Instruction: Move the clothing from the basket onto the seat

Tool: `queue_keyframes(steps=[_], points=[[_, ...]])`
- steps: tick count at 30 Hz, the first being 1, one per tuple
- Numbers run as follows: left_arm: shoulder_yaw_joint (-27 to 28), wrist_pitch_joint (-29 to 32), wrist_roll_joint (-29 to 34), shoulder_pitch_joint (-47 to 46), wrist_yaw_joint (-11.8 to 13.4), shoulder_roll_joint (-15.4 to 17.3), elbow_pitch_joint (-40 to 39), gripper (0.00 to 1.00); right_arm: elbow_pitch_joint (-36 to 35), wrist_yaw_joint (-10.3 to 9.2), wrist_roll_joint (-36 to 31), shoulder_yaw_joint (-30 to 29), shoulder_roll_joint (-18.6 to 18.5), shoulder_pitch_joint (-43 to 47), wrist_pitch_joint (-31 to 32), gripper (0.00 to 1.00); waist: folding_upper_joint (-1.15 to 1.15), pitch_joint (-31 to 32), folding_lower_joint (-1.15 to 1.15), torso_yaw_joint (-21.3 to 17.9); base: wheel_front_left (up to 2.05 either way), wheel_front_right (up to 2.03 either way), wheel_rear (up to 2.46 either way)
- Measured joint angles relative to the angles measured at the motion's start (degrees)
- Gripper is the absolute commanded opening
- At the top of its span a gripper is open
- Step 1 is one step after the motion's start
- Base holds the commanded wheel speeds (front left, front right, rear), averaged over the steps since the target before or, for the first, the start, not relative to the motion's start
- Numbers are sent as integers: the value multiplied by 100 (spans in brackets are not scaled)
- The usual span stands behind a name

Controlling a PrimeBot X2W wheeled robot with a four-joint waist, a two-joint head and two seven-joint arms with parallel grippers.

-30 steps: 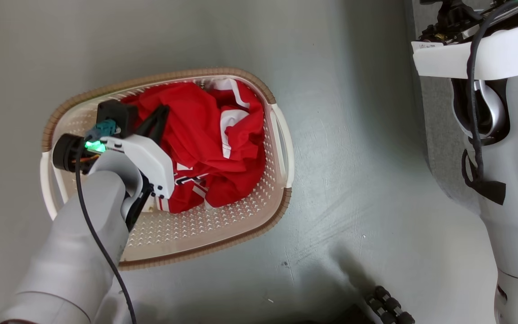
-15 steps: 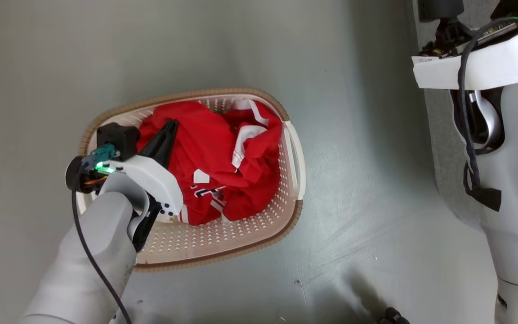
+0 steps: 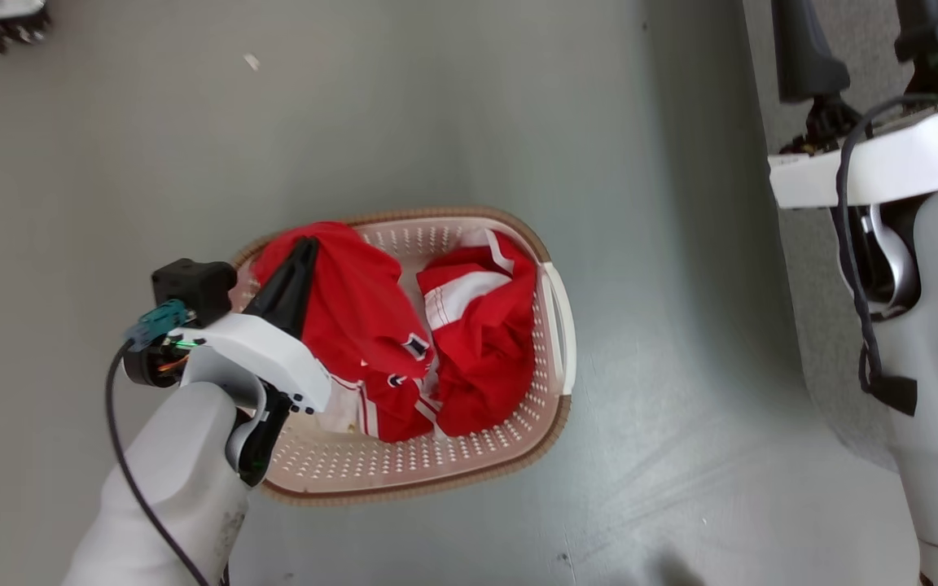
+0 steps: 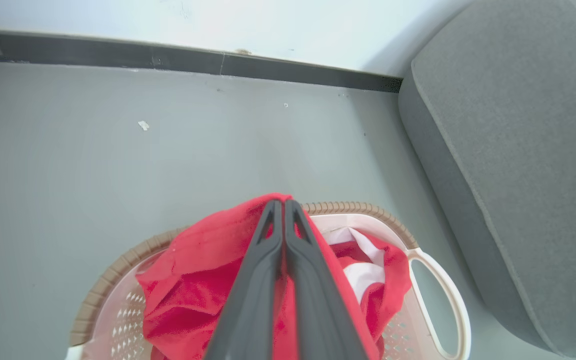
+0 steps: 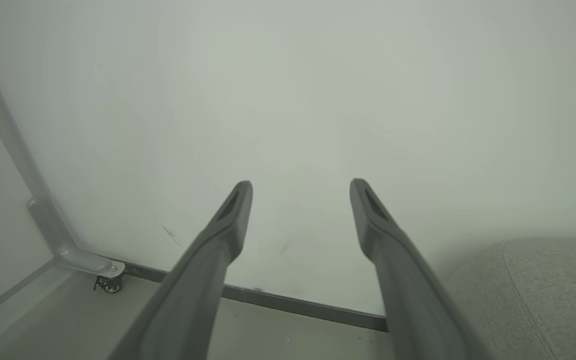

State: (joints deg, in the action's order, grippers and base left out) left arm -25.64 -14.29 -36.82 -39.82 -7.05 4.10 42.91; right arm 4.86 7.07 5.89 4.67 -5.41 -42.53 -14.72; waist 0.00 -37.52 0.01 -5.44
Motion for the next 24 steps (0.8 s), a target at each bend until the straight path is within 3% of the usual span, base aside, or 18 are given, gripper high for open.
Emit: queue_keyframes(steps=[13, 24], points=[[853, -1, 22, 480, -1, 188, -1272, 0, 137, 0, -56, -131, -114, 511, 1, 100, 0, 733, 0, 293, 0, 0, 0], [1249, -2, 218, 870, -1, 225, -2059, 0, 166, 0, -74, -257, -127, 945, 0, 100, 0, 1305, 0, 418, 0, 0, 0]])
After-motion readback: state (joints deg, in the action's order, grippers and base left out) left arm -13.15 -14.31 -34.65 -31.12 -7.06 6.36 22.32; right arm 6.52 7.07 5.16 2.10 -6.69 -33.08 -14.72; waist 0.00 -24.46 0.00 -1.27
